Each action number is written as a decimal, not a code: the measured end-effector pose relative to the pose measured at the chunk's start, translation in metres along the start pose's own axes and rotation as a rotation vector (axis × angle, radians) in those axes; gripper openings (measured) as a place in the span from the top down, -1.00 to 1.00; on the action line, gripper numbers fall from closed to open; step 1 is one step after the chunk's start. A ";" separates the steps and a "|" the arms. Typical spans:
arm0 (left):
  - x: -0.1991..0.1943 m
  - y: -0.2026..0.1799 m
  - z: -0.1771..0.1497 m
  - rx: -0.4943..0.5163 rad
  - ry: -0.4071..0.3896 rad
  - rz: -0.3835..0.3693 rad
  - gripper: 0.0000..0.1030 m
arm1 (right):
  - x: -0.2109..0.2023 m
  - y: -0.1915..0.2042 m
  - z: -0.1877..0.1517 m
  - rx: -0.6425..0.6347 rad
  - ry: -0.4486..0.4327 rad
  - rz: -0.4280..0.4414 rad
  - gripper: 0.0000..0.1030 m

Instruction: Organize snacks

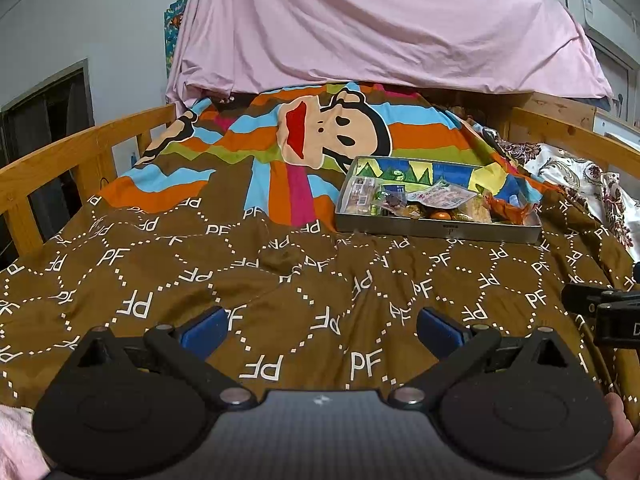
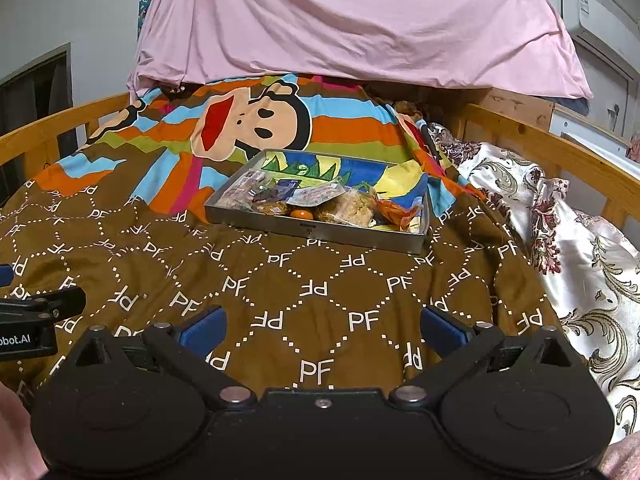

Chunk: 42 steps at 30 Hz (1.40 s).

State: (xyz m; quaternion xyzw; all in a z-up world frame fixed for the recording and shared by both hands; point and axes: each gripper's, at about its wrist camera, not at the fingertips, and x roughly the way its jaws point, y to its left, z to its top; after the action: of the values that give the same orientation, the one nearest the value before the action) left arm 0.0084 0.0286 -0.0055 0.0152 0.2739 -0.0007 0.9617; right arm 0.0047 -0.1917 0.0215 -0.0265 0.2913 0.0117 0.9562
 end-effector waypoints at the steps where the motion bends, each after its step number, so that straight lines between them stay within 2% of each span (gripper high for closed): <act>1: 0.000 0.000 0.000 0.000 0.000 0.000 -0.99 | 0.000 0.000 0.000 0.000 0.000 0.000 -0.99; 21: 0.000 -0.001 0.001 0.001 0.003 0.002 -0.99 | 0.001 0.001 -0.002 -0.004 0.006 -0.001 -0.99; 26: -0.001 0.001 -0.003 0.008 0.004 0.031 -0.99 | 0.001 0.001 -0.002 -0.005 0.007 -0.001 -0.99; 42: -0.003 0.002 -0.001 0.014 0.014 0.016 -0.99 | 0.002 0.002 -0.002 -0.006 0.010 -0.001 -0.99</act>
State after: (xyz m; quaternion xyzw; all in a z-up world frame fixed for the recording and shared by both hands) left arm 0.0059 0.0310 -0.0047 0.0243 0.2803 0.0049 0.9596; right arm 0.0055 -0.1900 0.0186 -0.0294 0.2959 0.0118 0.9547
